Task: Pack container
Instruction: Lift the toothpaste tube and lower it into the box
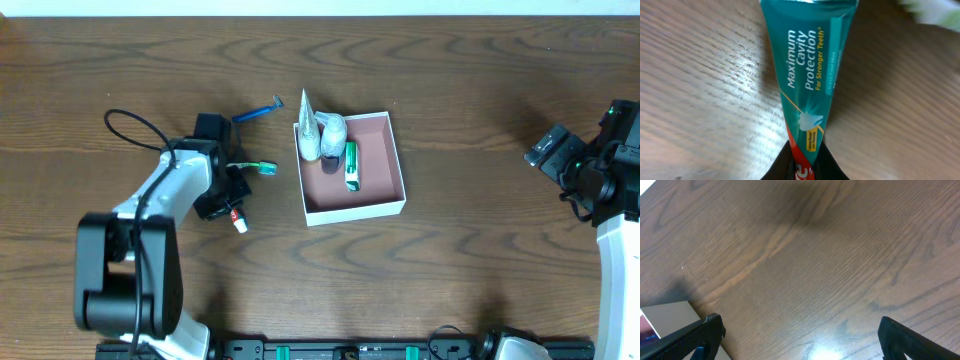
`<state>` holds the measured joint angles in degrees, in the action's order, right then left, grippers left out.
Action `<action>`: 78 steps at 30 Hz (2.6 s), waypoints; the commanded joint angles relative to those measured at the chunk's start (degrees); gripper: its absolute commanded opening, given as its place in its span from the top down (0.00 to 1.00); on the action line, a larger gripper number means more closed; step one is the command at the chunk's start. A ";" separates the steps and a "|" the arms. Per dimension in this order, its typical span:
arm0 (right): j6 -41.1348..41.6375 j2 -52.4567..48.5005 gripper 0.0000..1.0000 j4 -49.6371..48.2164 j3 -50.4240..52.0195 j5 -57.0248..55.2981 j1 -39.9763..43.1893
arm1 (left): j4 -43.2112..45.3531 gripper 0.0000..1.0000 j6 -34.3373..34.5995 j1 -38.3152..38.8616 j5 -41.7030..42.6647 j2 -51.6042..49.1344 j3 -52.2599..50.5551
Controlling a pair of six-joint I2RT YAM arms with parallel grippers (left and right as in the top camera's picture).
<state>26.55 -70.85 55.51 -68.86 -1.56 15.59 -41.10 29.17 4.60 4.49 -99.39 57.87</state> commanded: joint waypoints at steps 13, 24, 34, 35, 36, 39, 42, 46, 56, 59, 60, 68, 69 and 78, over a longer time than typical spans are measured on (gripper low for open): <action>-0.46 0.35 0.01 0.04 -0.68 -0.81 0.35 | 0.76 0.91 -9.60 8.85 8.90 32.98 0.26; -0.46 0.35 0.01 0.04 -0.68 -0.79 0.35 | 18.34 0.91 6.14 25.62 9.03 35.26 0.26; -0.46 0.35 0.01 0.04 -0.68 -0.79 0.35 | 34.18 0.91 6.99 35.91 9.01 23.54 0.42; -0.46 0.35 0.01 0.04 -0.68 -0.81 0.35 | 35.12 0.91 7.34 36.28 9.01 22.25 0.42; -0.46 0.35 0.01 0.04 -0.68 -0.79 0.35 | 35.78 0.91 7.82 36.39 9.01 21.14 0.42; -0.46 0.35 0.01 0.04 -0.68 -0.79 0.35 | 37.75 0.91 8.44 36.41 9.01 17.73 0.42; -0.46 0.35 0.01 0.04 -0.68 -0.79 0.35 | 39.58 0.91 8.46 36.41 9.01 14.43 0.42; -0.44 0.35 0.01 0.07 -0.68 -0.79 0.35 | 41.75 0.91 8.44 36.41 9.01 10.80 0.42; -0.46 0.35 0.01 0.04 -0.68 -0.81 0.35 | 48.61 0.90 8.41 36.30 7.69 2.71 0.42; -0.46 0.35 0.01 0.04 -0.68 -0.79 0.35 | 49.31 0.74 8.44 36.30 6.25 1.11 0.39; -0.46 0.35 0.01 0.04 -0.68 -0.79 0.35 | 49.31 0.69 8.41 36.28 5.90 0.83 0.39; -0.46 0.35 0.01 0.04 -0.68 -0.79 0.35 | 49.77 0.59 8.41 35.80 6.10 1.29 0.42; -0.46 0.35 0.01 0.04 -0.68 -0.79 0.35 | 49.81 0.58 8.13 35.80 6.80 1.57 0.42; -0.46 0.35 0.01 0.04 -0.68 -0.79 0.35 | 40.26 0.59 1.73 36.22 8.57 11.65 3.65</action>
<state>26.52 -70.85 55.51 -68.86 -1.58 15.64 1.78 35.27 40.66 12.32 -92.60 58.13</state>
